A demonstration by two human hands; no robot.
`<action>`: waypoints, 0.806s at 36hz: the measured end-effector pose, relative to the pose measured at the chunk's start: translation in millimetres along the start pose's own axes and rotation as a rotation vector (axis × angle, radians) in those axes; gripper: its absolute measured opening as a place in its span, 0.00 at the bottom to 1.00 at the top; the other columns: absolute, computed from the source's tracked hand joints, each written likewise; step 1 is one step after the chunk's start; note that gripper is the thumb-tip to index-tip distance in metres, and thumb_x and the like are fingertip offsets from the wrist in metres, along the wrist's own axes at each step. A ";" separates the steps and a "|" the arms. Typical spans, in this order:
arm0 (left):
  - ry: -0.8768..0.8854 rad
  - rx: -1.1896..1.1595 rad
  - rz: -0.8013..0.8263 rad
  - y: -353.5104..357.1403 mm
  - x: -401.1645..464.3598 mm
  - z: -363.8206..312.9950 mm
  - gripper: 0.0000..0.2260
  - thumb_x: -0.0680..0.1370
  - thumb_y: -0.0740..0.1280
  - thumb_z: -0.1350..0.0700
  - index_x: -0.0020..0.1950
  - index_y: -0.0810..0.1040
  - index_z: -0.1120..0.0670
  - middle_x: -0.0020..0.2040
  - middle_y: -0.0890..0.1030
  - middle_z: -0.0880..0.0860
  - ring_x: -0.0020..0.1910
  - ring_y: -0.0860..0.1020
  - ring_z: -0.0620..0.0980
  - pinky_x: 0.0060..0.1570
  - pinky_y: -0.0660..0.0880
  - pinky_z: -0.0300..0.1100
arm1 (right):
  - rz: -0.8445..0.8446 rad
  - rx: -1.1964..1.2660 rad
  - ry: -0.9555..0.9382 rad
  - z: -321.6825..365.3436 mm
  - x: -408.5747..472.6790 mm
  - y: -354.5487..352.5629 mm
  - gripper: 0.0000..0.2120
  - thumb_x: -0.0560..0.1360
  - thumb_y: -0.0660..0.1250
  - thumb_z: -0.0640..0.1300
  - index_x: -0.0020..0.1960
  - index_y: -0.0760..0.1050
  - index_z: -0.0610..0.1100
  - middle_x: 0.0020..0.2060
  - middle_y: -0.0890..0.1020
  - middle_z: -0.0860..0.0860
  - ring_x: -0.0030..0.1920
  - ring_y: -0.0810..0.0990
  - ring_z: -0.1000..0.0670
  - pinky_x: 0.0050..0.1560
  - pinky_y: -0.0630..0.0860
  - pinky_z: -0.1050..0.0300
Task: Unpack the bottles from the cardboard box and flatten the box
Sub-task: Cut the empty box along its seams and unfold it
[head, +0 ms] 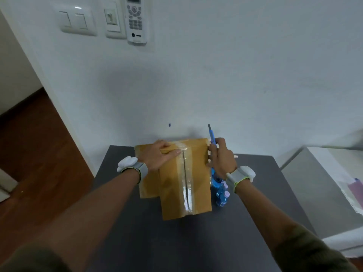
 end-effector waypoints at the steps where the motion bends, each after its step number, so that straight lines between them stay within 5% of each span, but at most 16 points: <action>1: -0.020 -0.007 0.018 -0.4 2.9 3.7 0.28 0.74 0.67 0.31 0.68 0.74 0.45 0.62 0.74 0.45 0.59 0.74 0.50 0.57 0.74 0.44 | -0.036 -0.020 0.001 5.7 -3.1 2.6 0.12 0.81 0.52 0.56 0.57 0.63 0.49 0.39 0.82 0.43 0.38 0.81 0.39 0.39 0.80 0.38; 6: -0.041 0.014 0.025 -7.3 17.9 6.6 0.30 0.73 0.66 0.29 0.72 0.74 0.40 0.73 0.72 0.45 0.71 0.71 0.52 0.63 0.67 0.43 | -0.226 -0.068 -0.055 12.1 -19.2 23.1 0.08 0.82 0.56 0.44 0.56 0.68 0.40 0.39 0.76 0.46 0.38 0.77 0.44 0.39 0.71 0.50; 13: -0.124 -0.051 -0.013 -10.6 29.7 8.5 0.34 0.67 0.68 0.25 0.66 0.80 0.42 0.67 0.78 0.45 0.60 0.78 0.52 0.58 0.79 0.51 | 0.058 -0.050 -0.116 21.1 -39.7 74.3 0.22 0.84 0.53 0.46 0.77 0.57 0.46 0.47 0.81 0.42 0.44 0.80 0.42 0.45 0.75 0.50; 22: -0.123 0.006 -0.098 -9.7 35.6 5.8 0.31 0.69 0.66 0.25 0.64 0.83 0.43 0.64 0.81 0.46 0.62 0.78 0.53 0.52 0.68 0.42 | 0.046 -0.130 -0.186 24.4 -25.2 91.3 0.25 0.85 0.52 0.44 0.80 0.52 0.42 0.40 0.79 0.39 0.35 0.73 0.46 0.38 0.67 0.55; 29: -0.118 -0.001 -0.079 -10.0 41.3 12.9 0.35 0.66 0.64 0.21 0.63 0.83 0.43 0.62 0.82 0.46 0.57 0.80 0.53 0.57 0.79 0.49 | 0.085 -0.181 -0.210 21.9 -17.5 94.8 0.27 0.84 0.53 0.44 0.80 0.48 0.41 0.39 0.79 0.39 0.34 0.74 0.45 0.37 0.65 0.56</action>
Point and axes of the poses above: each hand's wrist, its own x-axis towards the middle knuckle, its own y-axis out of the palm, z = x × y, the point moved 4 cm from there along x, towards the middle knuckle
